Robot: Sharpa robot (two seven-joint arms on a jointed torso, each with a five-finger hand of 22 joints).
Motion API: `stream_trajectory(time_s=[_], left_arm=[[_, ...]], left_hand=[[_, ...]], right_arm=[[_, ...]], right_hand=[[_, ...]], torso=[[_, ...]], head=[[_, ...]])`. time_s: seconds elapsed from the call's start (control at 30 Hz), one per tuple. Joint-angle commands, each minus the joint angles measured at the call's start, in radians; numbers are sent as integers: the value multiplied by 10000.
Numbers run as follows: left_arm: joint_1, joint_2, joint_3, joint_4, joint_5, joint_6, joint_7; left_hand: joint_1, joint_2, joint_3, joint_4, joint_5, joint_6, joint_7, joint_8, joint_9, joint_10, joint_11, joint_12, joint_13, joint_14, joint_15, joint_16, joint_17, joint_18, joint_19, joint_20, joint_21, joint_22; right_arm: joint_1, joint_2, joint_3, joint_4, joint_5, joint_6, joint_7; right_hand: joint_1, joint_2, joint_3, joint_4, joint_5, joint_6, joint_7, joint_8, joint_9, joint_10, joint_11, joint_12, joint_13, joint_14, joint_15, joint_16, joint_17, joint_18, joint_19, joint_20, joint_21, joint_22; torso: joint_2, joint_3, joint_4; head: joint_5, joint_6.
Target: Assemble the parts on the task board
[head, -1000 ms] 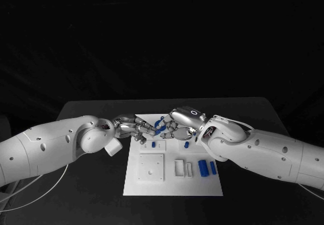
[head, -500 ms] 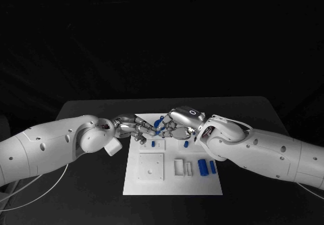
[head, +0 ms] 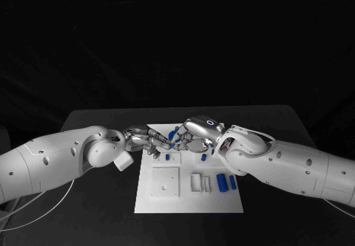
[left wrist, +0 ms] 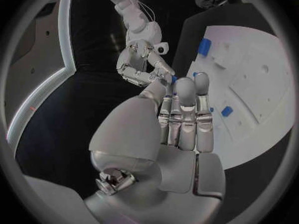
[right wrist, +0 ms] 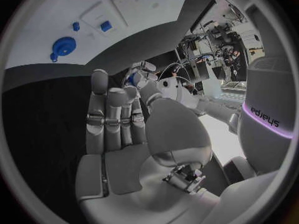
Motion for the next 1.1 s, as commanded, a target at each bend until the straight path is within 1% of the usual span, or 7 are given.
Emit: stream_trajectory(time_s=[0.03,0.27,0.4,0.47,0.63,0.9,1.1], left_arm=[[16,42,12,95,115,246,52],[16,28,11,117,165,105,87],[16,3,11,117,191,23,120],[16,-17,11,113,197,-19,131],[16,-57,11,100,147,-29,139],[15,-178,10,70,-368,-173,302],[11,-299,8,294,-2473,-1369,1588]], left_hand=[[-133,14,-71,59,-164,-204,27,-40,-24,-175,39,30,-6,-119,22,-76,2,96,14,52,-75,163],[-599,-239,-176,368,-243,-832,164,-32,-31,-549,195,34,-5,-272,162,-81,-4,131,-19,186,-250,63],[-1149,-680,-668,725,-73,-1957,306,-33,-47,-748,306,41,6,-410,259,-48,-10,156,-6,291,-417,-69],[-997,-616,-1311,932,-161,-3023,353,-52,-73,-810,327,41,11,-515,293,39,-26,196,44,352,-585,-199],[-760,-645,-2085,1284,-302,-3839,463,-98,-111,-909,393,53,22,-658,356,160,-127,205,93,403,-790,-269],[-753,-1057,-1985,1843,-975,-3852,560,-100,-113,-1027,462,62,33,-860,437,350,-238,247,60,484,-925,-209],[-764,-565,-2250,1502,-1267,-1514,325,64,-24,-779,337,205,25,-929,343,265,-378,130,19,398,-1103,-232]], right_arm=[[-9,31,-4,50,-162,-20,2],[-11,7,-4,85,-177,-16,-52],[-11,-20,-4,104,-148,-9,-84],[-12,-39,-5,110,-115,0,-105],[-13,-77,-5,107,-45,60,-149],[-14,-162,-5,69,250,187,-237],[-14,-241,-6,18,1033,416,-312]], right_hand=[[8,-80,152,-24,-113,93,14,35,39,125,-9,-54,12,108,9,129,99,-128,61,-63,240,234],[-168,-217,789,-46,-383,196,-7,41,146,318,-40,-134,84,249,-5,381,376,-177,87,-81,952,320],[-244,-288,1047,-34,-463,206,-13,42,222,376,-51,-179,123,290,-8,431,462,-189,61,-88,1163,331],[-271,-318,1140,-21,-475,216,-20,42,254,399,-55,-194,148,305,-12,446,499,-195,56,-92,1288,342],[-328,-368,1347,-12,-562,218,-22,41,309,434,-58,-235,197,326,-15,444,557,-198,14,-95,1436,341],[-320,-360,1372,-7,-631,210,-20,40,315,430,-57,-245,205,322,-15,429,557,-197,3,-95,1457,339],[-323,-345,1404,-5,-632,191,-14,38,317,419,-54,-255,214,309,-17,409,556,-196,-14,-97,1428,328]], torso=[[-1,0,5],[-1,1,1],[1,1,2],[-2,1,6],[-1,-2,-2],[-2,-1,0],[-1,-14,8]], head=[[-6,-5],[-19,-9],[-21,-13],[-30,-11],[-37,-22],[-68,-19],[-88,6]])
